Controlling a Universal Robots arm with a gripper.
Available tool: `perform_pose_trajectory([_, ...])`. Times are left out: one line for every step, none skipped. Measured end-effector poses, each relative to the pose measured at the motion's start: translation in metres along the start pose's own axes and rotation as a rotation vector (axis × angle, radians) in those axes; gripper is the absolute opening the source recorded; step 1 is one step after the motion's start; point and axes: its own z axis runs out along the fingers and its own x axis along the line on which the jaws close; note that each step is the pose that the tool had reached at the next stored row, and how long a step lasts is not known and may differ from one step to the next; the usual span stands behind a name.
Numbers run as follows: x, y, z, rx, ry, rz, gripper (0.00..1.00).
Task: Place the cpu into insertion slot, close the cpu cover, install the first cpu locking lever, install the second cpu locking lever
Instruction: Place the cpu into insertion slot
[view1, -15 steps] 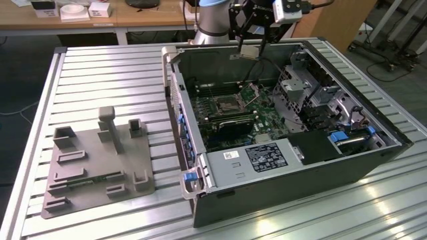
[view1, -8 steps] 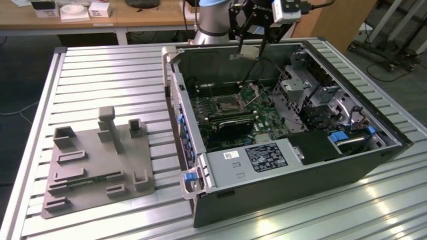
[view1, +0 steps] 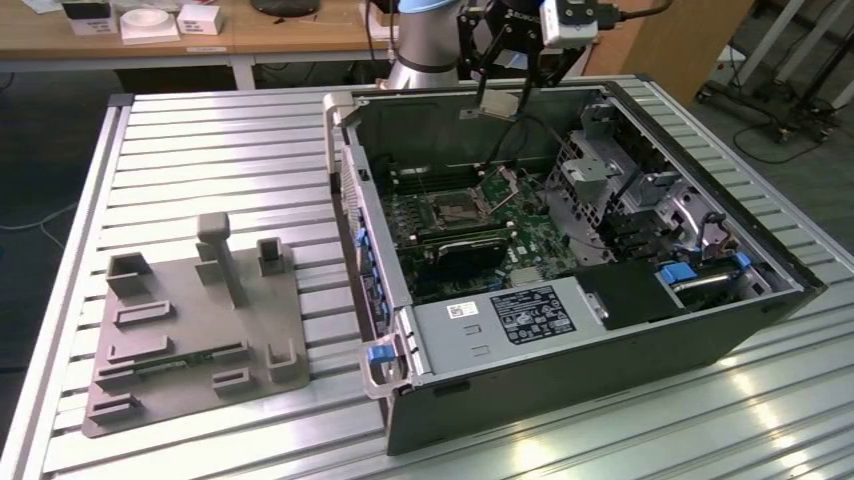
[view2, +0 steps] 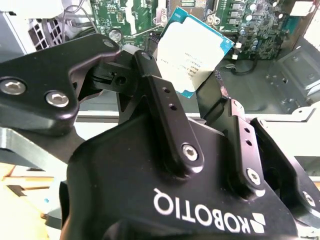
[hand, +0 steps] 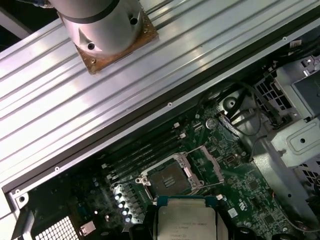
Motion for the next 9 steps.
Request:
perform_pose_trajectory([0.0001, -0.0001, 0.0000, -0.0001, -0.0009, 0.009, 0.54])
perform_pose_trajectory([0.0002, -0.0001, 0.0001, -0.0004, -0.0017, 0.019, 0.54])
perform_pose_trajectory([0.0002, -0.0002, 0.0001, -0.0005, -0.0024, 0.027, 0.54])
perform_pose_trajectory([0.0004, -0.0002, 0.0001, -0.0007, -0.0032, 0.036, 0.54])
perform_pose_trajectory([0.0005, -0.0003, 0.0002, -0.0009, -0.0041, 0.046, 0.54])
perform_pose_trajectory([0.0006, -0.0004, 0.0002, -0.0011, -0.0050, 0.055, 0.54])
perform_pose_trajectory([0.0007, -0.0004, 0.0002, -0.0013, -0.0058, 0.064, 0.54])
perform_pose_trajectory([0.0009, -0.0005, 0.0003, -0.0015, -0.0067, 0.074, 0.54])
perform_pose_trajectory([0.0010, -0.0006, 0.0003, -0.0017, -0.0077, 0.085, 0.54])
